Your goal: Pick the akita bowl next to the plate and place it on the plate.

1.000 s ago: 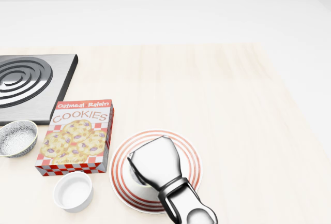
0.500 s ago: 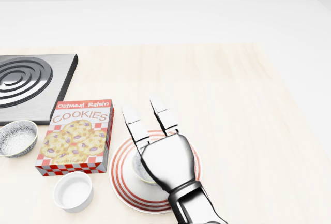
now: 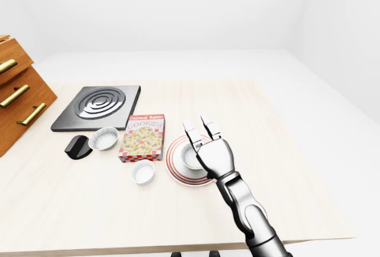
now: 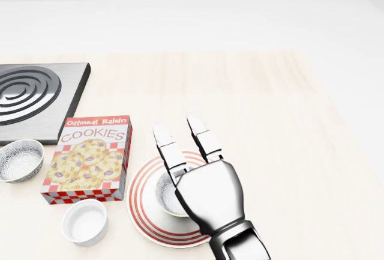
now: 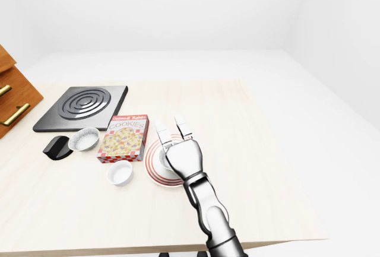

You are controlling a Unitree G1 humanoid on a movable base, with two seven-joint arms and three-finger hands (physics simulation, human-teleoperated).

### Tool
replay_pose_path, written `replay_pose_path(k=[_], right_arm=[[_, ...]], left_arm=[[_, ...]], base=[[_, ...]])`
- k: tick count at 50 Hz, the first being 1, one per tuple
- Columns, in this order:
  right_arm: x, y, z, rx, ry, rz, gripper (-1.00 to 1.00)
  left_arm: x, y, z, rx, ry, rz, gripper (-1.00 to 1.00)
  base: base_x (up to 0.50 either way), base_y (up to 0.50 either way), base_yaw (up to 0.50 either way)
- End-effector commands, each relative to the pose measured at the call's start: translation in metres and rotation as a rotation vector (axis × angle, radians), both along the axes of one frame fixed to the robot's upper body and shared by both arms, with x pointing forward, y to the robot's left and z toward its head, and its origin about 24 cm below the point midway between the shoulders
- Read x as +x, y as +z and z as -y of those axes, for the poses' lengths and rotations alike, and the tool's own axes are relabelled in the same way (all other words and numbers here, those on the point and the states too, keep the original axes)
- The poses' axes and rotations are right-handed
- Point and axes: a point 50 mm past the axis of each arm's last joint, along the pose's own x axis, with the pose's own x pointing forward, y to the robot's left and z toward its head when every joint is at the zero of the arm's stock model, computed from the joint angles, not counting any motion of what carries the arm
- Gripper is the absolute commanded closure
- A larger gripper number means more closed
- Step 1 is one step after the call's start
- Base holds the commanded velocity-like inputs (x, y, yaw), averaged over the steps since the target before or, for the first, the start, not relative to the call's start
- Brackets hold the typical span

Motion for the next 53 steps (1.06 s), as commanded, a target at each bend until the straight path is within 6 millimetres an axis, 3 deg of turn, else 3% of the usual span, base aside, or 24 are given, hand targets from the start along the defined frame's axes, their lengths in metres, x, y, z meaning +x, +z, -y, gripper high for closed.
replay_pose_path(k=[1,17,18,19,37,53], right_arm=[[-0.005,0.004,0.002,-0.004,-0.001,-0.017,-1.00],[-0.005,0.004,0.002,-0.004,0.001,-0.016,-1.00],[-0.029,0.068,0.035,-0.003,-0.049,0.036,-1.00],[-0.031,0.077,0.039,0.000,-0.060,0.048,-1.00],[-0.027,0.129,0.050,0.080,-0.072,0.144,-1.00],[-0.028,0.133,0.050,0.078,-0.064,0.154,-1.00]], left_arm=[[0.000,0.000,0.000,0.001,0.000,0.000,-1.00],[0.000,0.000,0.000,0.001,0.000,0.000,-1.00],[-0.001,0.000,0.000,0.000,0.004,-0.001,-1.00],[-0.001,0.000,0.000,0.001,0.005,-0.001,-1.00],[-0.003,-0.001,-0.001,-0.006,0.006,0.000,-1.00],[-0.003,-0.002,-0.001,-0.009,0.006,0.000,-1.00]], base=[[0.00,0.00,0.00],[0.00,0.00,0.00],[0.00,0.00,0.00],[0.00,0.00,0.00],[0.00,0.00,0.00],[0.00,0.00,0.00]])
